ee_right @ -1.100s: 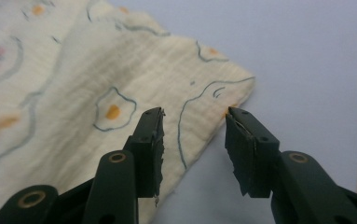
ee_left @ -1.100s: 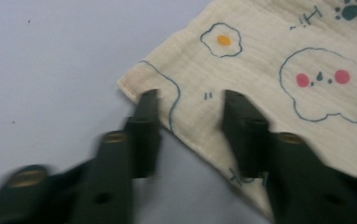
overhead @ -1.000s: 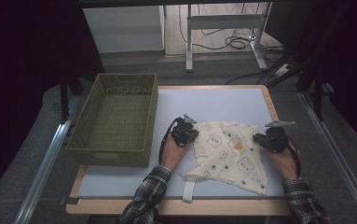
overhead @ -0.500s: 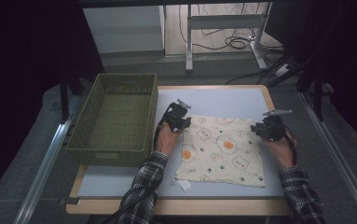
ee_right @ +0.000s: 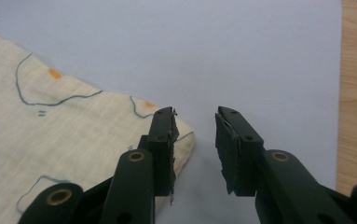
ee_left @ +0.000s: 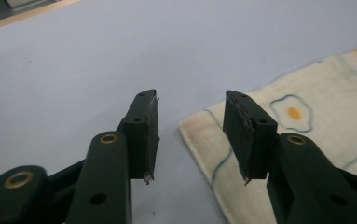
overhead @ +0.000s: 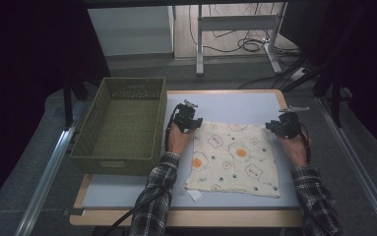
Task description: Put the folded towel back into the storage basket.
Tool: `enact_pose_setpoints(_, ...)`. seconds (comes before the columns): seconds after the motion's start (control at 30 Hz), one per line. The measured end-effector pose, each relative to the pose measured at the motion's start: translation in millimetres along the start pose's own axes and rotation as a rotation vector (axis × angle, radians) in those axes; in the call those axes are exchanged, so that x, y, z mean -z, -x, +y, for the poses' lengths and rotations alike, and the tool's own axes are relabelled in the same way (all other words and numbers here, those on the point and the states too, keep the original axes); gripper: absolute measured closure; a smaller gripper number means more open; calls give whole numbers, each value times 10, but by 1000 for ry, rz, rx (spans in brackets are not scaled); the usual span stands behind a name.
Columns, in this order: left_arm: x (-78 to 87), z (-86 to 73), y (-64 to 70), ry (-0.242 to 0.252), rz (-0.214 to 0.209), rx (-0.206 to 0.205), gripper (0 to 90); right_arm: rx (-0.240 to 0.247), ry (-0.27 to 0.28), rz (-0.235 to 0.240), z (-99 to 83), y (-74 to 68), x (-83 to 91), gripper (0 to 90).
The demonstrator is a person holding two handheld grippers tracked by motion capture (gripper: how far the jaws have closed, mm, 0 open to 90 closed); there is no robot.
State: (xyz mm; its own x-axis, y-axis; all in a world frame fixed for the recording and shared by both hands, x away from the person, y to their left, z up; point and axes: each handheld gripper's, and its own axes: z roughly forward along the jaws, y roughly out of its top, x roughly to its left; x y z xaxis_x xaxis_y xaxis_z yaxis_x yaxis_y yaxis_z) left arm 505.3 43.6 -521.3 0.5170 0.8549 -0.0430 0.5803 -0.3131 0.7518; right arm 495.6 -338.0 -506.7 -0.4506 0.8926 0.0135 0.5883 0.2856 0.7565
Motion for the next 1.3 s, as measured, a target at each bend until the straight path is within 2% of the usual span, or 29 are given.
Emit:
enact_pose_setpoints(0.07,-47,-12,19,2,10,-16,496,-7,7,10,-6,12,-28,674)
enact_pose_setpoints(0.1,-83,-23,39,-2,31,-39,492,-3,4,10,-12,12,-71,666)
enact_pose_setpoints(0.2,-125,-39,42,-8,30,-48,470,14,0,2,-18,0,-112,639)
enact_pose_setpoints(0.23,-155,-55,45,-20,44,-58,470,19,-4,0,-19,-3,-127,631)
enact_pose_setpoints(0.27,-166,-73,38,-8,42,-62,469,27,-12,-3,-20,-8,-158,625)
enact_pose_setpoints(0.3,-169,-82,23,-4,33,-47,466,31,-22,-1,-19,-17,-179,624)
enact_pose_setpoints(0.37,-167,-83,22,-6,7,-51,529,22,-20,-2,-15,-38,-194,641)
enact_pose_setpoints(0.4,-167,-83,29,-10,-14,-40,643,22,-31,4,-6,-67,-192,737)
enact_pose_setpoints(0.43,-167,-86,32,-14,-35,-9,677,20,-37,12,-2,-78,-189,785)
enact_pose_setpoints(0.47,-167,-86,32,-14,-35,-9,703,20,-37,12,-2,-78,-189,785)
enact_pose_setpoints(0.5,-164,-88,33,-15,-49,-2,703,11,-45,21,4,-91,-187,843)
enact_pose_setpoints(0.6,-153,-85,33,-20,-76,0,835,22,-72,7,31,-146,-176,871)
enact_pose_setpoints(0.67,-131,-78,35,-22,-66,-7,853,50,-72,-23,47,-187,-143,873)
enact_pose_setpoints(0.7,-110,-79,38,-12,-49,-17,853,50,-72,-23,47,-187,-143,873)
enact_pose_setpoints(0.73,-58,-80,23,16,-47,-7,853,46,-47,-25,65,-181,-97,872)
enact_pose_setpoints(0.83,22,-74,16,41,-46,-1,852,40,-30,-19,92,-170,-40,872)
enact_pose_setpoints(0.93,137,-63,52,63,-41,-20,850,40,2,-6,113,-177,95,872)
enact_pose_setpoints(1.0,210,-59,93,75,-33,-39,850,39,9,-4,112,-183,122,872)
enact_pose_setpoints(1.1,308,-67,151,88,-24,-58,851,37,42,9,95,-220,284,873)
enact_pose_setpoints(1.13,345,-72,170,92,-28,-62,851,37,42,9,95,-220,284,873)
enact_pose_setpoints(1.3,526,-143,292,114,-42,-102,852,51,68,36,39,-292,495,873)
